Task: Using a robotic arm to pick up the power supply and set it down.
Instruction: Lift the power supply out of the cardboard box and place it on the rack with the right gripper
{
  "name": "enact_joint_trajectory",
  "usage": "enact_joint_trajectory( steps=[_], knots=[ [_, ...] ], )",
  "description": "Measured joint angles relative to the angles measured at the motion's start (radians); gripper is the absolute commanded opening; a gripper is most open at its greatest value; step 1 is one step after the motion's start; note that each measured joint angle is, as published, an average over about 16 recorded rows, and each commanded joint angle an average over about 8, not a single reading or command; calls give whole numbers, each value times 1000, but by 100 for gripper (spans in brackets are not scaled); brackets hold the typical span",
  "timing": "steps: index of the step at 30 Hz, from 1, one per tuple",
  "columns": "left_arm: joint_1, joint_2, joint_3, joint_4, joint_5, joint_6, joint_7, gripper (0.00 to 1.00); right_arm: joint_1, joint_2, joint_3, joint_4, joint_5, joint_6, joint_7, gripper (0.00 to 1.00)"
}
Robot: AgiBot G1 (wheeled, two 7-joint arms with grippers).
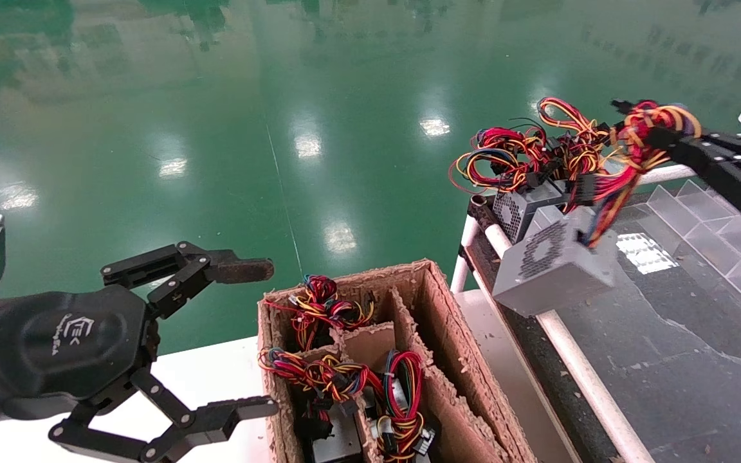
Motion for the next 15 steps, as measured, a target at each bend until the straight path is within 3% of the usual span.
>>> enact_joint_trajectory(
  steps=[15],
  knots=[
    [0,0,0,0,0,0,0,100,107,35,-19,-214,-57,-66,-92,0]
  ],
)
